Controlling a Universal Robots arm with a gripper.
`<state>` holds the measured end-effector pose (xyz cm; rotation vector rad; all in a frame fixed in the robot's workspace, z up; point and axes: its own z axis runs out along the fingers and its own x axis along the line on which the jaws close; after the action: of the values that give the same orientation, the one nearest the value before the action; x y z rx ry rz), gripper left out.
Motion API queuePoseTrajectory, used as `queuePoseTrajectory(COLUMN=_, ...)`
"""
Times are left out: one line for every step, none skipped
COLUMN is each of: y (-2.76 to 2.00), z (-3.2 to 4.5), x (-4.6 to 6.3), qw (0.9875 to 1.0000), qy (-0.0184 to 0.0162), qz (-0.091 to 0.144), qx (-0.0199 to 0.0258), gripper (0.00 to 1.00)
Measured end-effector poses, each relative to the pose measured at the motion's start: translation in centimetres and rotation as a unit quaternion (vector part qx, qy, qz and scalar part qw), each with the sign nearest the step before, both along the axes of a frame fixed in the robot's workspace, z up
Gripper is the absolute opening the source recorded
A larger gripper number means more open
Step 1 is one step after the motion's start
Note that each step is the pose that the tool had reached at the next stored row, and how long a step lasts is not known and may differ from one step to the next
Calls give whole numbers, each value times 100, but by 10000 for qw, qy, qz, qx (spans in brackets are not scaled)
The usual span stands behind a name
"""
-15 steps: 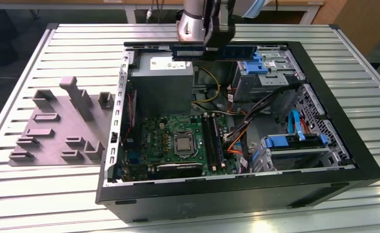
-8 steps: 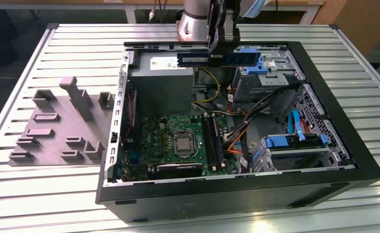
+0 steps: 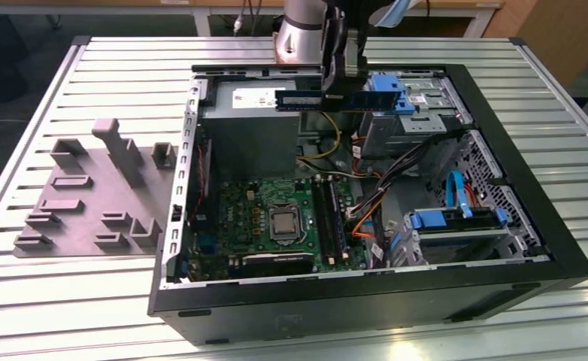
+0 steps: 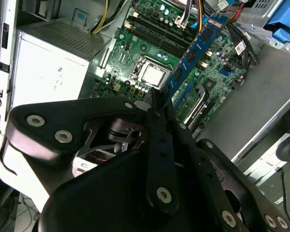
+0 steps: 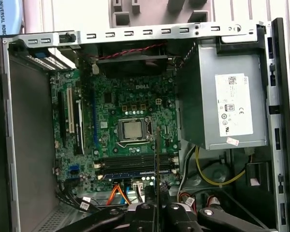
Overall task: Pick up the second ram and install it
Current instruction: 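Pick up the second ram and move it above second insertion slot, then insert the second ram into the second slot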
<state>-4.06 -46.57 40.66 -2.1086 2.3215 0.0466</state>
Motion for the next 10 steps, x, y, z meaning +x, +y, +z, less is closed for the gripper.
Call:
queuePoseTrajectory(y=0, z=-5, x=4, qw=10000, qy=0, qz=-10, qx=0, gripper=14)
queuePoseTrajectory(y=0, z=-6, x=4, qw=10000, qy=1, qz=-12, qx=-1, gripper=14)
queuePoseTrajectory(y=0, z=-6, x=4, qw=10000, qy=1, qz=-12, qx=-1, gripper=14)
queuePoseTrajectory(y=0, z=-7, x=4, qw=10000, qy=0, qz=-12, qx=-1, gripper=14)
queuePoseTrajectory(y=0, z=-8, x=4, qw=10000, qy=0, qz=-12, qx=0, gripper=14)
queuePoseTrajectory(y=0, z=-8, x=4, qw=10000, qy=0, qz=-12, qx=0, gripper=14)
queuePoseTrajectory(y=0, z=-8, x=4, qw=10000, qy=0, qz=-12, qx=0, gripper=14)
queuePoseTrajectory(y=0, z=-8, x=4, qw=10000, qy=0, qz=-12, qx=0, gripper=14)
queuePoseTrajectory(y=0, z=-8, x=4, qw=10000, qy=0, qz=-12, qx=0, gripper=14)
queuePoseTrajectory(y=0, z=-8, x=4, qw=10000, qy=0, qz=-12, qx=0, gripper=14)
